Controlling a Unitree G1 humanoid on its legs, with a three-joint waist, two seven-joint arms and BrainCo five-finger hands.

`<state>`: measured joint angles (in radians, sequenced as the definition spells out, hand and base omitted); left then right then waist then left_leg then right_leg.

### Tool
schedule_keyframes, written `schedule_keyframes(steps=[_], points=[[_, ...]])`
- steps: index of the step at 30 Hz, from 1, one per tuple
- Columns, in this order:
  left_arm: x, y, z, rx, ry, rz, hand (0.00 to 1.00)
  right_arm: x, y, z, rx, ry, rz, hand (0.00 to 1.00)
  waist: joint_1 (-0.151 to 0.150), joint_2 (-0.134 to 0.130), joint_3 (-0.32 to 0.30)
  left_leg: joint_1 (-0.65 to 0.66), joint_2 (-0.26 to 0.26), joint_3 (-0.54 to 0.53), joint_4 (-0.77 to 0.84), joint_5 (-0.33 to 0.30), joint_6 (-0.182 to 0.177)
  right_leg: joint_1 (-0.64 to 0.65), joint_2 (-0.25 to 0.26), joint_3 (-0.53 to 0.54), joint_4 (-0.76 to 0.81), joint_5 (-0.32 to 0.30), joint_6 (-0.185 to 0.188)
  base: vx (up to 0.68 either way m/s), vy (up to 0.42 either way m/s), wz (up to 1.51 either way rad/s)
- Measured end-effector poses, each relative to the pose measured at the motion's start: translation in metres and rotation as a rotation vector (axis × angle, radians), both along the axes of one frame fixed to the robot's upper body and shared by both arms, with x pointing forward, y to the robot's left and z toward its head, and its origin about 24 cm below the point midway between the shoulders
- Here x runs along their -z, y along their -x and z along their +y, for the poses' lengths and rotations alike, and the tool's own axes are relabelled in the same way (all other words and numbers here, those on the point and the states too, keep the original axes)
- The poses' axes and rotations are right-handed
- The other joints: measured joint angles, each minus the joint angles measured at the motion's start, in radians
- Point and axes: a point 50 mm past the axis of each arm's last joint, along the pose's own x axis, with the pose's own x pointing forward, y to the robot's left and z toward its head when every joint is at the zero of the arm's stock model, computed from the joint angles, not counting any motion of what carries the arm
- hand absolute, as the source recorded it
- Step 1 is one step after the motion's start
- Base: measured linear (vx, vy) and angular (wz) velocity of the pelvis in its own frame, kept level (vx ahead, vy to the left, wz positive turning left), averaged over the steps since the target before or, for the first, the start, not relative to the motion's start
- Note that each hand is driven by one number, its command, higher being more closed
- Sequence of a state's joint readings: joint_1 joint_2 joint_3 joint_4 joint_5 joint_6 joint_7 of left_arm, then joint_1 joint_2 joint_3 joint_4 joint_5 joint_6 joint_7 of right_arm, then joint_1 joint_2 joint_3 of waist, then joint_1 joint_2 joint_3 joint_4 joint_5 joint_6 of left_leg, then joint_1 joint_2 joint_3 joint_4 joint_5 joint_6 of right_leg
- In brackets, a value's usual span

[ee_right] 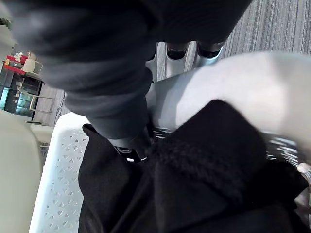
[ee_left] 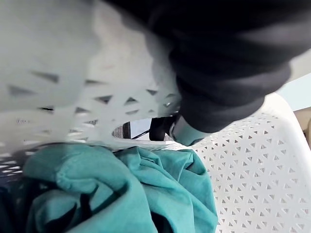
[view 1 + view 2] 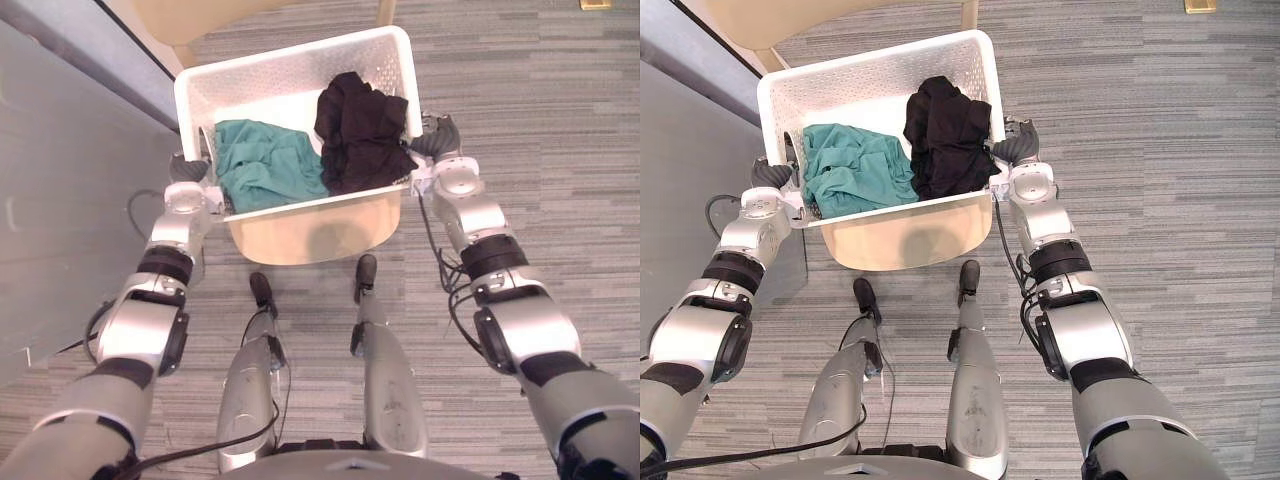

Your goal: Pick up the laundry basket with both hands and put the clothes into the washing machine.

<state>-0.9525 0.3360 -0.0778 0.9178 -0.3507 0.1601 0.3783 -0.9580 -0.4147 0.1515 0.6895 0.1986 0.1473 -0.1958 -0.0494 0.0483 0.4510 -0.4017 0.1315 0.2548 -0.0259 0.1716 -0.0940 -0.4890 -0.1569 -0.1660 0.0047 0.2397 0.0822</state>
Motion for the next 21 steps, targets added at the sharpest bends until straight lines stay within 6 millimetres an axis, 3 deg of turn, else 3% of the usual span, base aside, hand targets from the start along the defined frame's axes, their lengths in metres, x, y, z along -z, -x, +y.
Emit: schedule_keyframes(steps=[2, 3, 7, 8, 15, 21], points=[[-0.002, 0.000, 0.000, 0.000, -0.001, -0.004, 1.00, -0.001, 0.000, -0.001, -0.002, 0.007, -0.003, 1.00, 0.000, 0.000, 0.000, 0.003, 0.000, -0.002, -0.019, 0.010, -0.003, -0.002, 0.002, -0.003, -0.002, 0.000, 0.000, -0.01, -0.006, 0.03], [-0.005, -0.001, 0.000, 0.003, -0.003, -0.012, 0.00, -0.002, 0.000, -0.001, -0.003, 0.007, -0.012, 1.00, 0.000, 0.000, 0.000, 0.004, 0.001, -0.007, -0.036, 0.024, -0.002, -0.002, 0.005, -0.008, -0.009, 0.003, -0.004, -0.03, -0.012, 0.06], [-0.009, -0.002, 0.002, -0.005, 0.019, -0.024, 0.00, -0.010, -0.002, 0.001, -0.006, 0.011, -0.025, 1.00, 0.001, 0.000, 0.000, -0.001, 0.001, -0.007, -0.051, 0.037, -0.005, -0.010, 0.009, -0.010, -0.018, 0.011, -0.008, -0.04, -0.012, 0.01], [-0.010, -0.002, 0.003, -0.012, 0.037, -0.028, 0.00, -0.011, -0.003, 0.002, -0.009, 0.013, -0.025, 0.00, 0.001, 0.000, 0.000, -0.003, 0.001, -0.007, -0.051, 0.038, -0.005, -0.012, 0.009, -0.010, -0.018, 0.012, -0.008, -0.04, -0.010, -0.02], [-0.031, -0.006, 0.007, -0.026, 0.103, -0.095, 0.00, -0.016, -0.003, -0.003, -0.048, 0.023, -0.010, 0.00, 0.014, 0.000, 0.000, -0.019, 0.013, -0.015, -0.052, 0.047, -0.009, -0.023, 0.021, -0.018, -0.020, 0.016, -0.013, -0.01, -0.004, 0.00], [-0.056, -0.007, 0.022, -0.063, 0.114, -0.185, 0.00, -0.018, -0.002, -0.001, -0.085, 0.021, -0.014, 0.00, 0.012, 0.000, 0.000, -0.022, 0.018, -0.022, -0.052, 0.053, -0.015, -0.023, 0.025, -0.027, -0.018, 0.017, -0.015, -0.01, 0.002, 0.00]])
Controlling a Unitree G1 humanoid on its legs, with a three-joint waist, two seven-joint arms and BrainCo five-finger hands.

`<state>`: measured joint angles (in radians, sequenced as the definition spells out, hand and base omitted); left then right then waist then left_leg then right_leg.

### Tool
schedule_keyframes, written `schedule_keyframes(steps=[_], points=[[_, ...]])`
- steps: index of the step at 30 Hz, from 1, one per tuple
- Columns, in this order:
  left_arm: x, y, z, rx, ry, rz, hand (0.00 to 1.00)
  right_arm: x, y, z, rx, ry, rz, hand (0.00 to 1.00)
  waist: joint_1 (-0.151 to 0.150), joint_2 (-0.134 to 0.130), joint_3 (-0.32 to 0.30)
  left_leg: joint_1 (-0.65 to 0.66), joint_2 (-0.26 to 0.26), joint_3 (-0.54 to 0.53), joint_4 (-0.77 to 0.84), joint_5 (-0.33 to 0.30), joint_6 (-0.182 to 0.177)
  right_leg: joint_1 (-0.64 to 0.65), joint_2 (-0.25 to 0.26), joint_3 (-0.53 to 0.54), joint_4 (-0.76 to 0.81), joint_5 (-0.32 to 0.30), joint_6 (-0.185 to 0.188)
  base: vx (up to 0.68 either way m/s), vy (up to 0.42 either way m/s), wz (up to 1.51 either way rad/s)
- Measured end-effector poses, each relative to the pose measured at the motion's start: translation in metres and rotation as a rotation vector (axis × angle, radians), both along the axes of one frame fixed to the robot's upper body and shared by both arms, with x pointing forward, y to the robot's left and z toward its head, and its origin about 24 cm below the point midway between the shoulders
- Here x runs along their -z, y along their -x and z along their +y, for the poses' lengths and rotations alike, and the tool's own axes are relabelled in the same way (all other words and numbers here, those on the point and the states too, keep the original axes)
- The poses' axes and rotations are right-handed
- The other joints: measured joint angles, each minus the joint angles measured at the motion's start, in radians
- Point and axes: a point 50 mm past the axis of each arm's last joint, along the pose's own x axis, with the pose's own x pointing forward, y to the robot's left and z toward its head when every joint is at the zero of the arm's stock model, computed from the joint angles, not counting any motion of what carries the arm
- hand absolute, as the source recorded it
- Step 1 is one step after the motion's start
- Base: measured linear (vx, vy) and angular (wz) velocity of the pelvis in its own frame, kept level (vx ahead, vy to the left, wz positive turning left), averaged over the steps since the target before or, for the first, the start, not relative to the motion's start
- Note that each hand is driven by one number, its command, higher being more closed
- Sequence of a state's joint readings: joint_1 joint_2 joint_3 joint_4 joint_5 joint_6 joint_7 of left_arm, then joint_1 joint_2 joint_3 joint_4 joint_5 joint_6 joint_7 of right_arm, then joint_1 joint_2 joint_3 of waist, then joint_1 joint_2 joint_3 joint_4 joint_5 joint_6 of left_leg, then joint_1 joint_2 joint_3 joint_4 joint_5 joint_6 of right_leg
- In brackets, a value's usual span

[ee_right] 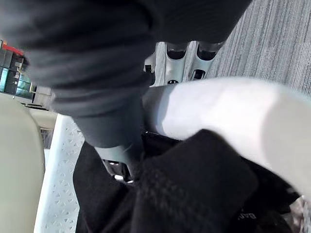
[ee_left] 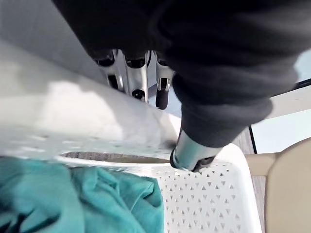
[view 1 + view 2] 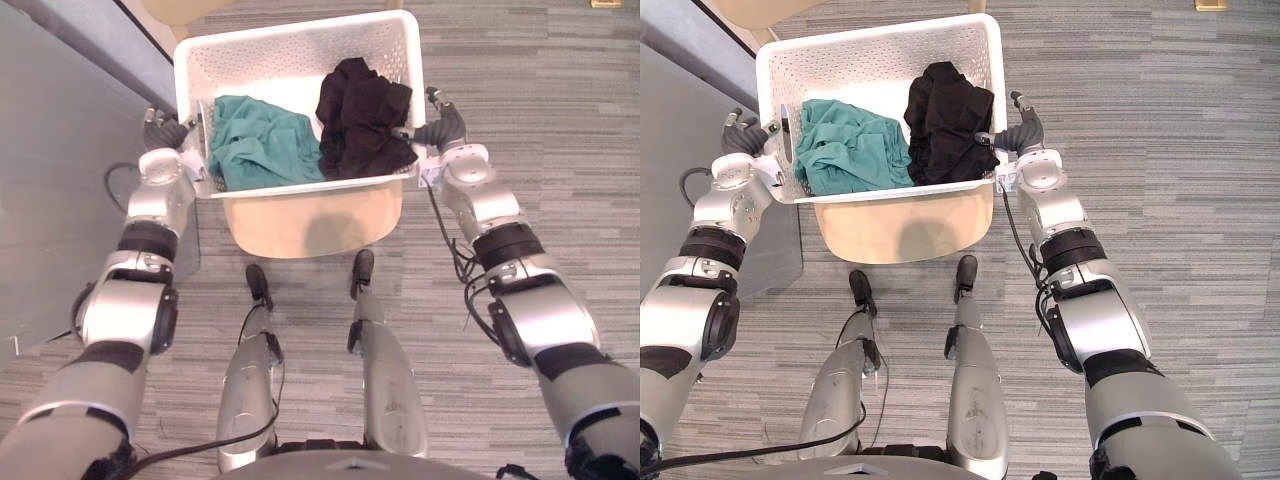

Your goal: Pick up the laundry basket with both hands and put the clothes into the washing machine.

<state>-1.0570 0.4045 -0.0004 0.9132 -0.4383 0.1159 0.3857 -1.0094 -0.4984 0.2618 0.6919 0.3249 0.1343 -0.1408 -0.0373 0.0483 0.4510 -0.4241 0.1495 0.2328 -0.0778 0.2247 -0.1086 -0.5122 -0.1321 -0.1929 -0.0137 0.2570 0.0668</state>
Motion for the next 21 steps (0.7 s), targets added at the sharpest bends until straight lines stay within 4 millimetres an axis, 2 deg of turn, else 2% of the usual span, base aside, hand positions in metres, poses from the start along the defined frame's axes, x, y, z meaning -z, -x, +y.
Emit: schedule_keyframes(steps=[5, 9, 13, 18, 21], points=[[-0.021, 0.002, 0.006, -0.005, -0.026, -0.070, 0.00, -0.016, 0.005, 0.009, -0.075, 0.054, -0.059, 0.00, -0.001, 0.000, 0.000, 0.000, 0.003, -0.002, 0.000, 0.005, 0.000, 0.000, 0.002, -0.003, 0.004, 0.001, -0.001, -0.04, 0.007, 0.01], [-0.051, 0.010, 0.026, -0.037, -0.104, -0.171, 0.00, -0.030, 0.012, 0.013, -0.142, 0.142, -0.105, 0.00, 0.001, 0.000, 0.000, 0.004, 0.006, -0.002, 0.000, 0.008, 0.000, 0.004, 0.003, -0.004, 0.007, 0.002, -0.002, -0.03, 0.006, 0.00], [-0.068, 0.018, 0.040, -0.072, -0.154, -0.231, 0.00, -0.049, 0.015, 0.005, -0.131, 0.188, -0.161, 0.00, 0.004, 0.000, 0.000, 0.020, 0.007, -0.002, 0.000, 0.008, 0.000, 0.022, 0.003, -0.007, 0.007, 0.001, -0.002, -0.02, 0.011, 0.02], [-0.067, 0.022, 0.052, -0.094, -0.177, -0.225, 0.00, -0.059, 0.020, -0.012, -0.101, 0.318, -0.172, 0.00, 0.006, -0.003, -0.001, 0.033, 0.008, 0.000, 0.000, 0.009, 0.001, 0.028, 0.002, -0.007, 0.025, -0.003, -0.003, -0.03, 0.008, 0.01], [-0.051, 0.026, 0.061, -0.099, -0.209, -0.178, 0.00, -0.052, 0.022, -0.025, -0.070, 0.376, -0.139, 0.00, 0.005, -0.005, -0.001, 0.056, 0.011, 0.008, 0.000, 0.008, 0.000, 0.041, 0.003, -0.001, 0.038, -0.013, -0.005, -0.05, -0.002, -0.04]])
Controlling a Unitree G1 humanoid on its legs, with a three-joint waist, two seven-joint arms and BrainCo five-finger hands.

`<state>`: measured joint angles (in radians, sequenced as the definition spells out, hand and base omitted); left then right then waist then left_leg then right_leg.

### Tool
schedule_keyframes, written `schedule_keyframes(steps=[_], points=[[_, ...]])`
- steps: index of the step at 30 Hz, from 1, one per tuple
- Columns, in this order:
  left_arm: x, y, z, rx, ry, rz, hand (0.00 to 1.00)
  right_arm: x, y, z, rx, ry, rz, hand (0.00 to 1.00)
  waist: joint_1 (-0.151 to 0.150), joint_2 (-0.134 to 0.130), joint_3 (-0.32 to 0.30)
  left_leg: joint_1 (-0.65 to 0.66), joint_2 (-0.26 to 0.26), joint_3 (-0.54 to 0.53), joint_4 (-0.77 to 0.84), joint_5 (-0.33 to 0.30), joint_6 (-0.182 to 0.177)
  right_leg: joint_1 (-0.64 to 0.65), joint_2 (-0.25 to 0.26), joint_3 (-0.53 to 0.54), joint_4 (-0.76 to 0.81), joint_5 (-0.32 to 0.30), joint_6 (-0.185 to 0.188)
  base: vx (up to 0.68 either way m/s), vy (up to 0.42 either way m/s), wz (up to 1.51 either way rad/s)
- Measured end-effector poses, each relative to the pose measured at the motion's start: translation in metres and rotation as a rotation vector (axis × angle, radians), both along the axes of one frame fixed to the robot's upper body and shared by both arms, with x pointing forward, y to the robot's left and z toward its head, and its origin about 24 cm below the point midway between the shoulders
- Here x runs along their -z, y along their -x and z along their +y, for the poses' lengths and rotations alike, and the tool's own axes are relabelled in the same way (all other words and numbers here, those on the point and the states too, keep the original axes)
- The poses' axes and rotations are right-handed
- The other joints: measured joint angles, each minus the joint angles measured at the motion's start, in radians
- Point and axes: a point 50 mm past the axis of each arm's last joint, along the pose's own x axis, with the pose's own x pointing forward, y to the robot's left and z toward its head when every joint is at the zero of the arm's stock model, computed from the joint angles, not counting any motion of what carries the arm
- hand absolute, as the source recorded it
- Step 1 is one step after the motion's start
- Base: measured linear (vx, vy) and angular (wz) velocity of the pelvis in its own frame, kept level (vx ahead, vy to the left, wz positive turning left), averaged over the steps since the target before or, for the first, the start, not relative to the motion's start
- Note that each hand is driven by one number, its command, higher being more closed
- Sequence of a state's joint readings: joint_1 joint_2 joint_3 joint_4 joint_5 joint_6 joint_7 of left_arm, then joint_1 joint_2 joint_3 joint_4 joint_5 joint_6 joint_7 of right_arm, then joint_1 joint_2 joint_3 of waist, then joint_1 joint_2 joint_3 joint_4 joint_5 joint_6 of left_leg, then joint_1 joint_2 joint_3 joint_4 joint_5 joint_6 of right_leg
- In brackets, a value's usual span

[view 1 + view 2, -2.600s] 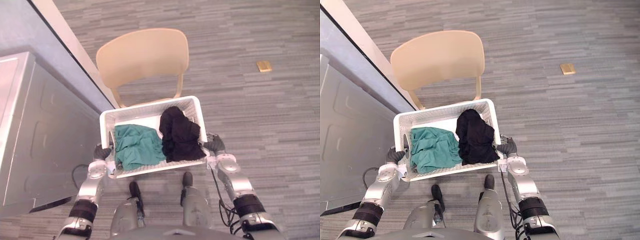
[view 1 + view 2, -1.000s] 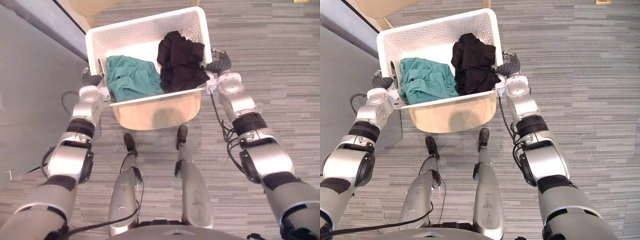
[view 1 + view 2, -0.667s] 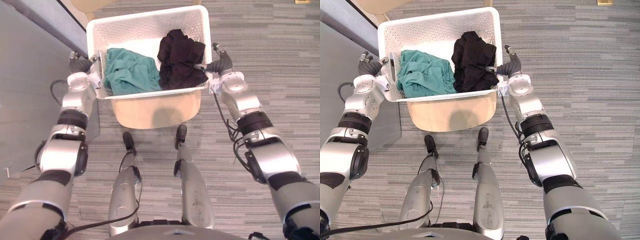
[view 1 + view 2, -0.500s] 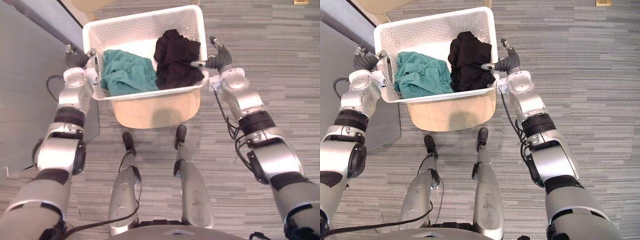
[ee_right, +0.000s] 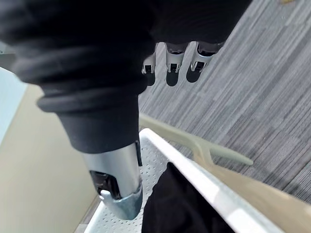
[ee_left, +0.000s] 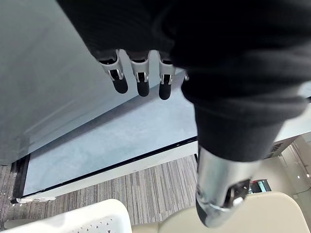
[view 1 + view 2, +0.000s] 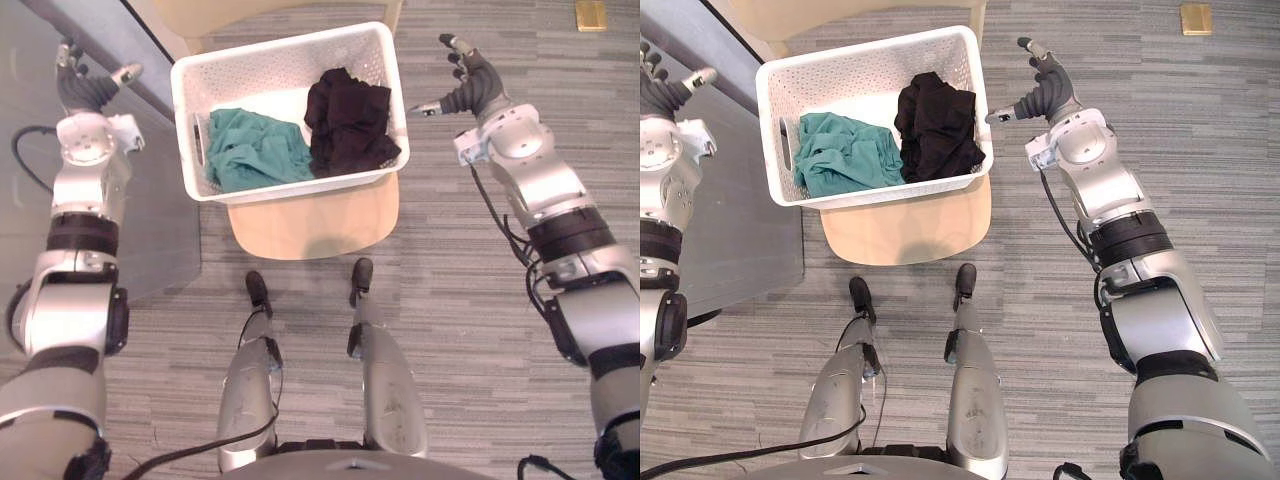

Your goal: Pick up the laundry basket with both hands and put the clothes into the washing machine.

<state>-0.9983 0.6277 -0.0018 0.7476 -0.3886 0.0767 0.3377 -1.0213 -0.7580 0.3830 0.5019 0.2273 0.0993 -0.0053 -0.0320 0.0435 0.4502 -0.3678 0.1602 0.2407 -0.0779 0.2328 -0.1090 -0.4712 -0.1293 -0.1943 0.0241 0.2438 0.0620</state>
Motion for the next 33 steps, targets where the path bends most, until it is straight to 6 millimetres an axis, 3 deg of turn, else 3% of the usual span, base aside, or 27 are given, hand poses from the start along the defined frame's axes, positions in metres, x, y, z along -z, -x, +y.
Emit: schedule_keyframes(steps=[4, 8, 11, 12, 15, 16, 17, 18, 20, 21, 24, 26, 30, 31, 33], points=[[0.005, 0.009, 0.007, 0.008, -0.042, -0.012, 0.00, 0.036, 0.003, -0.025, 0.076, 0.015, 0.101, 0.00, 0.007, -0.021, -0.003, 0.018, 0.010, 0.004, 0.000, -0.003, -0.004, 0.018, 0.009, -0.002, 0.001, -0.006, -0.004, -0.03, -0.014, -0.01], [0.020, 0.024, 0.023, -0.023, -0.018, -0.023, 0.00, 0.066, 0.015, -0.054, 0.157, -0.052, 0.164, 0.00, 0.008, -0.024, -0.003, 0.024, 0.010, 0.005, 0.000, 0.000, 0.000, 0.021, 0.010, -0.001, 0.003, -0.007, -0.004, -0.01, -0.005, -0.01], [0.055, 0.042, 0.042, -0.061, 0.008, 0.040, 0.00, 0.105, 0.036, -0.086, 0.260, -0.118, 0.237, 0.00, 0.007, -0.024, -0.003, 0.058, 0.010, 0.006, 0.000, -0.003, -0.004, 0.054, 0.011, 0.001, 0.004, -0.016, -0.002, 0.00, 0.000, 0.00], [0.077, 0.056, 0.050, -0.090, 0.040, 0.073, 0.00, 0.129, 0.051, -0.101, 0.318, -0.167, 0.282, 0.00, 0.007, -0.025, -0.004, 0.087, 0.010, 0.006, 0.000, -0.012, -0.008, 0.077, 0.011, 0.003, 0.018, -0.032, -0.002, 0.00, 0.000, 0.00], [0.119, 0.080, 0.058, -0.129, 0.093, 0.147, 0.00, 0.178, 0.081, -0.117, 0.404, -0.247, 0.389, 0.00, 0.008, -0.035, -0.022, 0.123, 0.008, 0.008, 0.001, -0.028, -0.011, 0.096, 0.011, 0.010, 0.042, -0.069, 0.006, 0.01, -0.007, -0.03], [0.143, 0.092, 0.057, -0.138, 0.130, 0.197, 0.00, 0.203, 0.096, -0.118, 0.439, -0.278, 0.447, 0.00, 0.008, -0.041, -0.037, 0.136, 0.008, 0.007, 0.001, -0.041, -0.019, 0.109, 0.012, 0.011, 0.043, -0.076, 0.007, 0.04, -0.015, -0.03], [0.174, 0.105, 0.051, -0.137, 0.186, 0.268, 0.00, 0.233, 0.116, -0.118, 0.478, -0.316, 0.526, 0.00, 0.006, -0.043, -0.055, 0.152, 0.007, 0.005, 0.001, -0.048, -0.019, 0.126, 0.011, 0.010, 0.041, -0.084, 0.007, 0.05, -0.009, 0.01], [0.191, 0.112, 0.045, -0.133, 0.228, 0.305, 0.00, 0.247, 0.125, -0.116, 0.494, -0.327, 0.568, 0.00, 0.006, -0.045, -0.066, 0.158, 0.005, 0.005, 0.001, -0.051, -0.018, 0.132, 0.010, 0.009, 0.039, -0.088, 0.008, 0.06, 0.003, 0.03], [0.261, 0.145, 0.021, -0.121, 0.409, 0.490, 0.00, 0.305, 0.167, -0.103, 0.552, -0.366, 0.785, 0.00, -0.005, -0.049, -0.109, 0.184, 0.000, -0.003, 0.017, -0.073, -0.017, 0.175, 0.003, -0.001, 0.029, -0.097, 0.013, 0.07, 0.019, 0.10], [0.277, 0.154, 0.015, -0.124, 0.450, 0.542, 0.00, 0.317, 0.178, -0.100, 0.569, -0.381, 0.836, 0.00, -0.009, -0.050, -0.124, 0.185, -0.001, -0.008, 0.026, -0.081, -0.014, 0.183, 0.001, -0.006, 0.028, -0.099, 0.016, 0.09, 0.023, 0.17], [0.347, 0.213, -0.017, -0.117, 0.598, 0.840, 0.00, 0.377, 0.245, -0.078, 0.683, -0.524, 1.097, 0.00, -0.009, -0.050, -0.208, 0.246, -0.011, -0.001, 0.031, -0.115, -0.008, 0.254, -0.006, -0.005, 0.012, -0.113, 0.030, 0.10, 0.028, 0.04], [0.369, 0.243, -0.027, -0.144, 0.630, 0.959, 0.00, 0.396, 0.273, -0.067, 0.758, -0.621, 1.176, 0.00, -0.004, -0.050, -0.238, 0.285, -0.014, 0.010, 0.030, -0.129, -0.008, 0.288, -0.007, 0.002, 0.006, -0.119, 0.036, 0.09, 0.031, -0.12], [0.411, 0.322, -0.065, -0.330, 0.905, 1.175, 0.00, 0.429, 0.347, -0.034, 0.988, -0.895, 1.357, 0.00, -0.001, -0.040, -0.321, 0.379, -0.020, 0.050, 0.023, -0.164, -0.006, 0.357, -0.021, 0.029, 0.012, -0.144, 0.045, 0.08, 0.038, -0.19], [0.412, 0.327, -0.067, -0.338, 0.919, 1.184, 0.00, 0.430, 0.351, -0.033, 1.003, -0.910, 1.363, 0.00, -0.001, -0.039, -0.326, 0.386, -0.021, 0.052, 0.023, -0.165, -0.006, 0.362, -0.021, 0.030, 0.015, -0.146, 0.046, 0.03, 0.038, -0.10], [0.417, 0.353, -0.076, -0.427, 1.006, 1.210, 0.00, 0.434, 0.383, -0.026, 1.135, -1.026, 1.387, 0.00, 0.002, -0.033, -0.370, 0.415, -0.020, 0.060, 0.020, -0.182, -0.007, 0.381, -0.022, 0.043, 0.032, -0.171, 0.049, 0.01, 0.020, -0.09]])
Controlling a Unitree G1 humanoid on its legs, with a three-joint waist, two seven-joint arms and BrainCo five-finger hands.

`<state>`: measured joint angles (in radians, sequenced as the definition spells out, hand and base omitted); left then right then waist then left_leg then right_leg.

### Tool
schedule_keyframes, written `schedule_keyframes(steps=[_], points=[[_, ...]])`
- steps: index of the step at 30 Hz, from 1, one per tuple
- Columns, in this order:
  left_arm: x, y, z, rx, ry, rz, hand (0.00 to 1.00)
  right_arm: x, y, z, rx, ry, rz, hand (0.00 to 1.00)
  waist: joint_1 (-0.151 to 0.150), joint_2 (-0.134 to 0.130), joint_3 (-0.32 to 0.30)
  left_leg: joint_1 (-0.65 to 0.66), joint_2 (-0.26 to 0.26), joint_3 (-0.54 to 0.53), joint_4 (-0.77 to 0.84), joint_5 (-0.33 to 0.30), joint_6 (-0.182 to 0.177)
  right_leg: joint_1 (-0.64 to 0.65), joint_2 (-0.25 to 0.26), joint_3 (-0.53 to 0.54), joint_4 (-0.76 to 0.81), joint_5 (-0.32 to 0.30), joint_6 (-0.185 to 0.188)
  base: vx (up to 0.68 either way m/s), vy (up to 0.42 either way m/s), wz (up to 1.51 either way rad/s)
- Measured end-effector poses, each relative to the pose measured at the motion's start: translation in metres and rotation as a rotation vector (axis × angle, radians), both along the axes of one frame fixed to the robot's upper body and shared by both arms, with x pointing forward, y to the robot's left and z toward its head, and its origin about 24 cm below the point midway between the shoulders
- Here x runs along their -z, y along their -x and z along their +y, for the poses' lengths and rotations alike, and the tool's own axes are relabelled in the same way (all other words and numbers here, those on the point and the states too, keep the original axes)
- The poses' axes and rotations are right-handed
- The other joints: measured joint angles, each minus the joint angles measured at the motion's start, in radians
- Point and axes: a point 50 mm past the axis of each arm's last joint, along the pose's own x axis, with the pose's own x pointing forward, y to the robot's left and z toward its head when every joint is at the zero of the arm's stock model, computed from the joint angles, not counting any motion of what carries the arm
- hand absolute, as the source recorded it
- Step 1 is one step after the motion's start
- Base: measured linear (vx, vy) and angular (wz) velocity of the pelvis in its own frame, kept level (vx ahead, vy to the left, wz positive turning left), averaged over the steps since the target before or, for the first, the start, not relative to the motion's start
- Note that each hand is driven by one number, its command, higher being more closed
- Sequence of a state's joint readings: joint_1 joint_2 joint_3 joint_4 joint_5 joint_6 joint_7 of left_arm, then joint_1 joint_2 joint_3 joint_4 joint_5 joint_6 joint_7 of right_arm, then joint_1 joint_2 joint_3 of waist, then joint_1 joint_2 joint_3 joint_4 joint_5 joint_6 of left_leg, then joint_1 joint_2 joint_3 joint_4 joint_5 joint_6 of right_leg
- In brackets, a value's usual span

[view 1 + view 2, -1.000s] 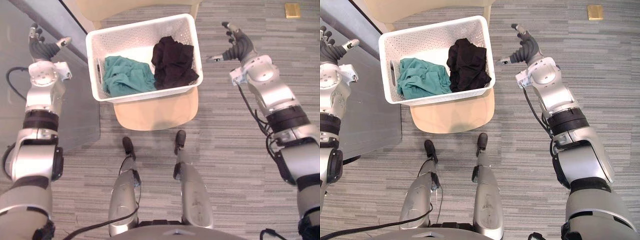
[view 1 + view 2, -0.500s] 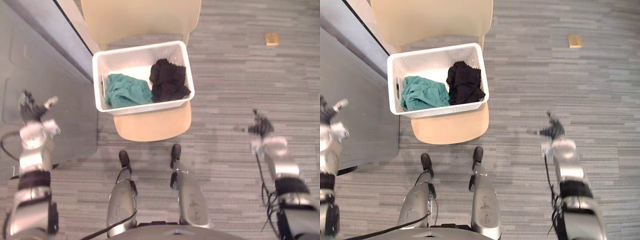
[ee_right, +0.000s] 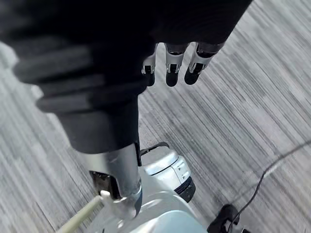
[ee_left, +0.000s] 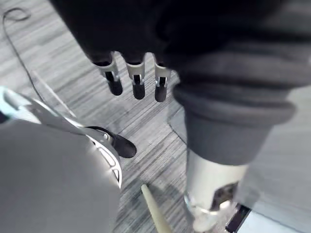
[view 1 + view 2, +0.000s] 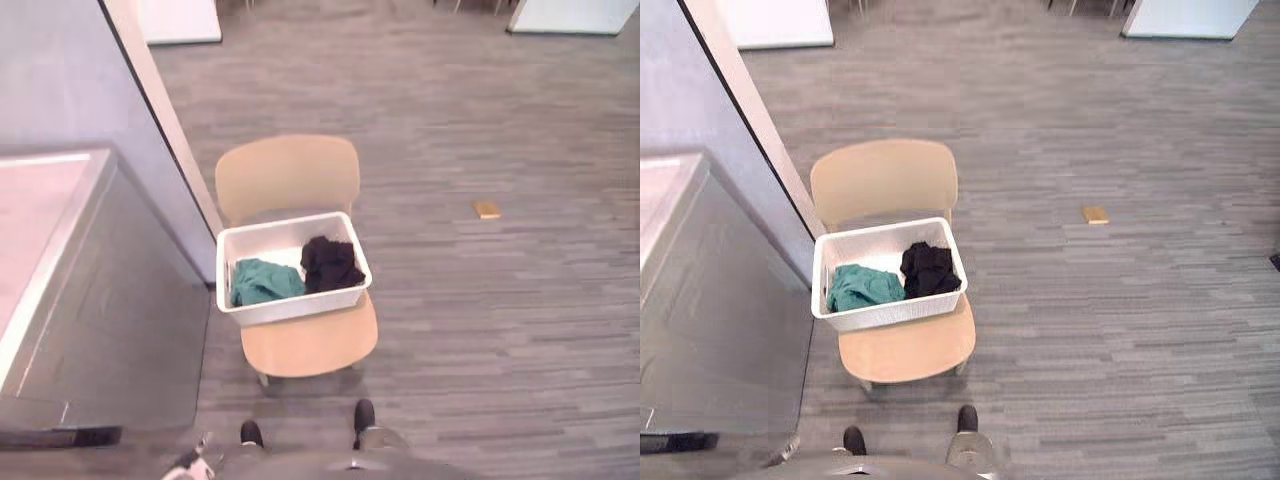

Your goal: Pick up the laundry basket with both hands and put the clothes into the washing machine.

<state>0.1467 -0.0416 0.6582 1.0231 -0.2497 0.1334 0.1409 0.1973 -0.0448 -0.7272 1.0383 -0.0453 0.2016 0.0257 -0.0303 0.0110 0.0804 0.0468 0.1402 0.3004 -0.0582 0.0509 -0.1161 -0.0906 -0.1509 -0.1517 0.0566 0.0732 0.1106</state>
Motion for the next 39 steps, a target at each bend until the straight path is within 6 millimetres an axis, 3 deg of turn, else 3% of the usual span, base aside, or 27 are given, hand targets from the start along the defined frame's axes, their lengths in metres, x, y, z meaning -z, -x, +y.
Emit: schedule_keyframes(steps=[4, 6, 9, 12, 13, 14, 15, 17, 18, 20, 21, 22, 23, 24, 26, 27, 29, 33, 35, 36, 37, 38, 39], points=[[0.002, 0.020, -0.005, -0.051, 0.023, 0.056, 0.00, 0.000, 0.009, 0.000, 0.081, 0.007, 0.016, 0.00, -0.006, 0.013, -0.036, 0.034, 0.004, -0.005, -0.004, -0.008, -0.002, 0.027, 0.003, 0.002, 0.012, -0.016, 0.000, 0.02, -0.004, 0.01], [0.002, 0.019, -0.004, -0.015, 0.017, 0.067, 0.00, 0.002, 0.001, 0.002, 0.073, -0.006, 0.003, 0.00, -0.007, 0.008, -0.038, 0.040, 0.011, -0.020, 0.008, -0.012, -0.006, 0.044, 0.014, -0.002, 0.017, -0.021, -0.004, 0.01, -0.038, 0.14], [0.002, 0.014, -0.003, 0.040, 0.005, 0.062, 0.00, 0.002, -0.020, 0.003, 0.003, -0.001, -0.017, 0.00, 0.006, 0.015, -0.027, -0.019, 0.060, -0.057, 0.172, -0.089, -0.020, 0.058, 0.038, -0.016, 0.056, -0.051, -0.022, -0.03, -0.072, 0.20], [-0.002, -0.003, 0.003, 0.124, -0.036, 0.022, 0.00, -0.002, -0.051, -0.001, -0.149, 0.024, -0.057, 0.00, 0.026, 0.026, -0.011, -0.127, 0.099, -0.127, 0.391, -0.092, -0.002, 0.047, 0.055, -0.063, 0.122, -0.091, -0.043, -0.08, -0.108, 0.44], [-0.004, -0.015, 0.003, 0.167, -0.059, -0.008, 0.00, -0.005, -0.070, -0.003, -0.177, 0.038, -0.095, 0.00, 0.038, 0.020, -0.001, -0.230, 0.096, -0.170, 0.512, -0.041, 0.020, 0.016, 0.048, -0.082, 0.166, -0.108, -0.059, -0.16, -0.091, 0.65], [-0.007, -0.026, 0.007, 0.191, -0.082, -0.031, 0.00, -0.009, -0.089, -0.004, -0.193, 0.049, -0.139, 0.00, 0.048, -0.012, 0.016, -0.248, 0.077, -0.172, 0.536, 0.008, 0.023, -0.004, 0.011, -0.090, 0.192, -0.112, -0.088, -0.20, -0.040, 0.58], [-0.008, -0.035, 0.004, 0.198, -0.081, -0.055, 0.00, -0.016, -0.112, -0.009, -0.207, 0.074, -0.193, 0.00, 0.062, 0.010, 0.055, -0.334, 0.111, -0.161, 0.912, -0.074, 0.091, -0.012, 0.000, -0.109, 0.229, -0.114, -0.094, -0.23, 0.055, 0.26], [-0.004, -0.024, -0.007, 0.216, -0.049, -0.022, 0.00, -0.030, -0.136, -0.022, -0.244, 0.149, -0.262, 0.00, 0.069, 0.057, 0.060, -0.326, 0.116, -0.159, 1.249, -0.096, 0.077, -0.008, 0.008, -0.107, 0.227, -0.103, -0.106, -0.24, 0.070, 0.03], [-0.003, -0.019, -0.007, 0.218, -0.045, -0.007, 0.00, -0.032, -0.140, -0.023, -0.248, 0.162, -0.273, 0.00, 0.068, 0.062, 0.059, -0.295, 0.113, -0.159, 1.273, -0.089, 0.066, -0.005, 0.011, -0.106, 0.217, -0.094, -0.109, -0.14, 0.090, 0.02], [-0.001, -0.008, -0.004, 0.220, -0.046, 0.033, 0.00, -0.031, -0.144, -0.016, -0.258, 0.150, -0.290, 0.00, 0.070, 0.065, 0.051, -0.165, 0.120, -0.176, 1.189, -0.049, 0.014, -0.014, 0.030, -0.109, 0.183, -0.054, -0.115, -0.12, 0.127, 0.07], [-0.001, -0.004, -0.004, 0.226, -0.040, 0.058, 0.00, -0.031, -0.145, -0.015, -0.235, 0.142, -0.300, 0.00, 0.064, 0.078, 0.034, -0.091, 0.137, -0.187, 1.029, -0.035, -0.029, -0.042, 0.049, -0.119, 0.179, -0.032, -0.112, -0.11, 0.128, 0.16], [0.000, -0.003, -0.003, 0.237, -0.040, 0.070, 0.00, -0.030, -0.144, -0.012, -0.223, 0.132, -0.297, 0.00, 0.059, 0.070, 0.032, -0.061, 0.126, -0.160, 0.968, -0.105, -0.040, -0.048, 0.050, -0.119, 0.173, -0.025, -0.112, -0.08, 0.048, 0.46], [-0.001, 0.001, 0.004, 0.247, -0.060, 0.093, 0.00, -0.022, -0.134, 0.000, -0.192, 0.088, -0.271, 0.00, 0.037, 0.038, 0.021, -0.005, 0.104, -0.129, 0.815, -0.199, -0.035, -0.051, 0.054, -0.103, 0.127, -0.016, -0.106, -0.06, 0.023, 1.02], [-0.003, -0.005, 0.013, 0.296, -0.089, 0.101, 0.00, -0.015, -0.118, 0.007, -0.173, 0.054, -0.228, 0.00, 0.003, 0.014, -0.005, 0.073, 0.092, -0.121, 0.584, -0.321, -0.060, -0.059, 0.051, -0.116, 0.087, 0.028, -0.118, -0.06, 0.039, 1.17], [-0.005, -0.027, 0.009, 0.370, -0.101, 0.064, 0.00, -0.012, -0.110, 0.005, -0.164, 0.055, -0.204, 0.00, -0.001, 0.037, -0.007, 0.134, 0.107, -0.105, 0.383, -0.398, -0.089, -0.095, 0.069, -0.160, 0.108, 0.029, -0.108, -0.10, 0.152, 0.80], [-0.008, -0.045, 0.006, 0.436, -0.115, 0.028, 0.00, -0.009, -0.101, 0.007, -0.141, 0.034, -0.179, 0.00, 0.001, 0.040, -0.006, 0.151, 0.098, -0.105, 0.275, -0.411, -0.082, -0.126, 0.060, -0.171, 0.120, 0.042, -0.097, -0.14, 0.147, 0.39], [-0.010, -0.059, 0.002, 0.506, -0.128, 0.001, 0.00, -0.005, -0.092, 0.010, -0.075, 0.006, -0.162, 0.00, 0.010, 0.020, -0.002, 0.160, 0.048, -0.103, 0.227, -0.386, -0.056, -0.145, 0.016, -0.158, 0.124, 0.076, -0.075, -0.17, 0.079, 0.06], [-0.011, -0.063, 0.000, 0.601, -0.171, -0.013, 0.00, -0.002, -0.070, 0.005, -0.068, 0.017, -0.114, 0.00, 0.008, -0.001, 0.010, 0.194, -0.029, -0.067, 0.198, -0.367, -0.021, -0.133, -0.028, -0.104, 0.082, 0.140, -0.055, -0.22, 0.073, -0.26], [-0.011, -0.054, 0.008, 0.587, -0.186, 0.014, 0.00, 0.001, -0.053, 0.010, -0.061, 0.002, -0.080, 0.00, 0.013, -0.037, 0.028, 0.210, -0.078, -0.030, 0.210, -0.361, 0.000, -0.115, -0.053, -0.077, 0.041, 0.169, -0.055, -0.27, 0.084, -0.32], [-0.011, -0.050, 0.011, 0.573, -0.188, 0.024, 0.00, 0.002, -0.051, 0.014, -0.068, -0.006, -0.073, 0.00, 0.014, -0.044, 0.029, 0.208, -0.082, -0.011, 0.220, -0.357, 0.008, -0.105, -0.055, -0.076, 0.021, 0.163, -0.060, -0.29, 0.062, -0.33], [-0.008, -0.038, 0.011, 0.519, -0.168, 0.042, 0.00, 0.000, -0.053, 0.010, -0.062, 0.012, -0.082, 0.00, 0.022, -0.011, 0.030, 0.208, -0.048, 0.023, 0.207, -0.343, 0.027, -0.113, -0.044, -0.131, 0.054, 0.002, -0.045, -0.21, 0.016, -0.36], [-0.006, -0.029, 0.007, 0.493, -0.147, 0.059, 0.00, -0.001, -0.058, 0.009, -0.074, 0.012, -0.098, 0.00, 0.020, 0.005, 0.039, 0.198, -0.020, 0.039, 0.214, -0.332, 0.028, -0.205, -0.053, -0.106, 0.341, -0.053, -0.074, -0.26, -0.028, -0.22], [-0.006, -0.023, 0.012, 0.467, -0.145, 0.076, 0.00, 0.001, -0.056, 0.015, -0.072, -0.004, -0.099, 0.00, 0.021, -0.008, 0.051, 0.197, -0.010, 0.028, 0.223, -0.323, 0.024, -0.247, -0.054, -0.048, 0.652, -0.111, -0.051, -0.14, -0.066, 0.02]])
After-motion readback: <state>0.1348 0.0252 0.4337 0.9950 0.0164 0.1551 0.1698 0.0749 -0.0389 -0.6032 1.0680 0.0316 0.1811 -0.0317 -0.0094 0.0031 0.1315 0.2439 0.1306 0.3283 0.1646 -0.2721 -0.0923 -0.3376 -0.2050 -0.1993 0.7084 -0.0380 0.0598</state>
